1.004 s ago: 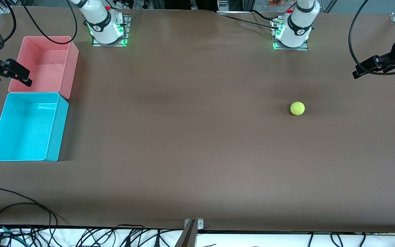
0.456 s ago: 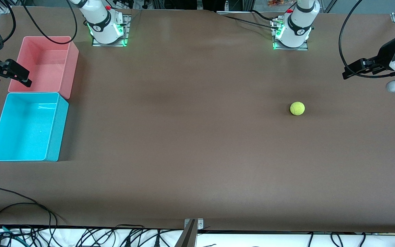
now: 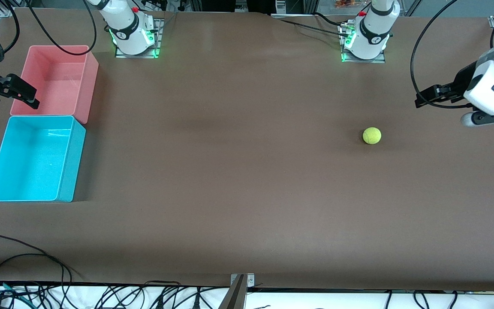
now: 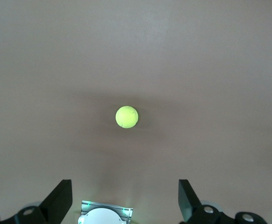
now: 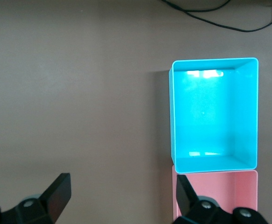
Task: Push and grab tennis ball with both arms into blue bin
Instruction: 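Move the left gripper down and toward the tennis ball, then lower the left gripper beside the tennis ball, fingers closed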
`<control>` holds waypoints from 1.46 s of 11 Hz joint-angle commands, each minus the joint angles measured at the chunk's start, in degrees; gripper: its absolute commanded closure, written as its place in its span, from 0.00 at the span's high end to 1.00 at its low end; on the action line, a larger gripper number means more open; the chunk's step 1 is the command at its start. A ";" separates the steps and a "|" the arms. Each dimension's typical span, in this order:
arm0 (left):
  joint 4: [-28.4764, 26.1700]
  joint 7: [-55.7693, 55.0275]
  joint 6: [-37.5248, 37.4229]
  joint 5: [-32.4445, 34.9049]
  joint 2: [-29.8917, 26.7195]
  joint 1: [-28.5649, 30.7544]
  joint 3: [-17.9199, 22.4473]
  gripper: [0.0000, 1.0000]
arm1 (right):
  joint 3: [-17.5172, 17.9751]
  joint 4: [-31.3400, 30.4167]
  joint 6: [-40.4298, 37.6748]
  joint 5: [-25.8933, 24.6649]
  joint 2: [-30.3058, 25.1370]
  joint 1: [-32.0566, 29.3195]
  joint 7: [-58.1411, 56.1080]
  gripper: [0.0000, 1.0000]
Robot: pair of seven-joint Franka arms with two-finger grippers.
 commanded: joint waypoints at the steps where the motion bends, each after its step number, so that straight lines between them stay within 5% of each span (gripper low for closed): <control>1: -0.58 0.16 -0.33 0.12 0.27 0.22 -0.25 1.00 | 0.02 1.50 -0.48 0.31 0.49 -0.25 0.13 1.00; 7: -8.48 0.59 2.46 2.04 -0.96 0.66 1.51 1.00 | 0.02 1.50 -0.48 0.31 0.49 -0.25 0.13 1.00; 12: -19.81 0.59 17.04 2.23 -2.63 0.13 1.60 1.00 | 0.02 1.50 -0.48 0.31 0.49 -0.25 0.21 1.00; 16: -36.23 4.20 34.60 1.53 -8.42 -0.58 1.69 1.00 | 0.02 1.50 -0.48 0.31 0.49 -0.25 0.21 1.00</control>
